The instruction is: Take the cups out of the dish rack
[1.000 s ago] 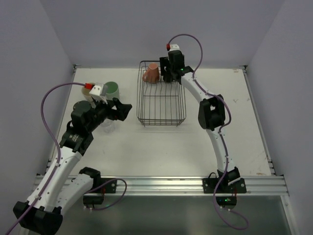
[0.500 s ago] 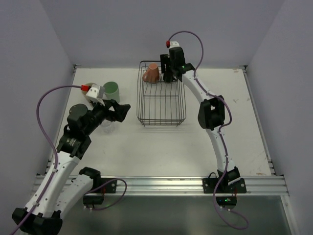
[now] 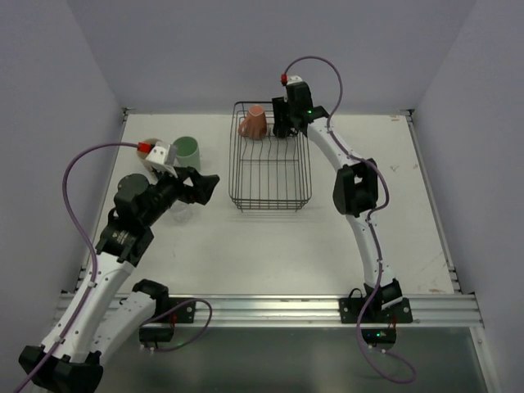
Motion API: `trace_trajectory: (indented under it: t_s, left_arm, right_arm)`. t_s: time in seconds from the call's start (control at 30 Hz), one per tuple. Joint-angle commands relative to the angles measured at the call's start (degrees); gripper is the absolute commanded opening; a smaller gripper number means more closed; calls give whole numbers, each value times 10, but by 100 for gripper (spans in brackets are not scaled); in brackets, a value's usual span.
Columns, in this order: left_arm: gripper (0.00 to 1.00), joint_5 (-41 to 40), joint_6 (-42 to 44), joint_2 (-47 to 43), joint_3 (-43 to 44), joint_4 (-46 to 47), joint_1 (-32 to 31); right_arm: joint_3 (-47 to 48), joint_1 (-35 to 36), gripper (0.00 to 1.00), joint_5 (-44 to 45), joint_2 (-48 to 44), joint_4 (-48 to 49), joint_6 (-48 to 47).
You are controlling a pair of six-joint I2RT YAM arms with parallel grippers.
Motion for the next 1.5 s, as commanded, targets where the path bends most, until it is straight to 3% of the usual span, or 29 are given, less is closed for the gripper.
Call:
trace_trajectory:
  t_s: [0.0, 0.13, 0.17, 0.23, 0.43, 0.47, 0.5, 0.6, 0.93, 1.13, 1.27, 1.37, 1.47]
  left_arm:
    - [92, -7, 13, -1, -5, 25, -4]
    - [92, -2, 10, 3, -6, 30, -4]
    - [92, 1, 8, 3, -7, 31, -4]
    - [92, 3, 6, 4, -8, 35, -4]
    - [92, 6, 1, 5, -12, 37, -4]
    - [92, 8, 0, 5, -12, 38, -4]
    - [92, 10, 0, 7, -12, 40, -4]
    - [92, 13, -2, 12, -10, 42, -4]
    - [92, 11, -6, 18, -12, 43, -4]
    - [92, 13, -9, 27, -6, 45, -4]
    - [92, 10, -12, 27, -5, 45, -4]
    - [92, 12, -14, 32, -5, 47, -4]
    - [92, 17, -18, 34, -4, 49, -4]
  right_arm:
    - [-9, -3, 72, 1, -5, -31, -14]
    - [-162, 1, 68, -3, -88, 45, -14]
    - [-185, 0, 60, -3, -101, 63, -13]
    - [-234, 0, 58, -7, -122, 88, -4]
    - [-376, 1, 59, -17, -213, 157, 14]
    - [-389, 1, 61, -19, -233, 170, 15]
    - [-401, 2, 68, -24, -240, 173, 18]
    - [-380, 1, 81, -26, -240, 160, 16]
    - [-245, 1, 85, -14, -143, 104, 23]
    - [-189, -1, 75, -5, -113, 76, 21]
    - [-202, 0, 80, 2, -117, 70, 24]
    - [-204, -1, 78, 2, -116, 67, 20]
    - [-207, -1, 64, -3, -119, 82, 17]
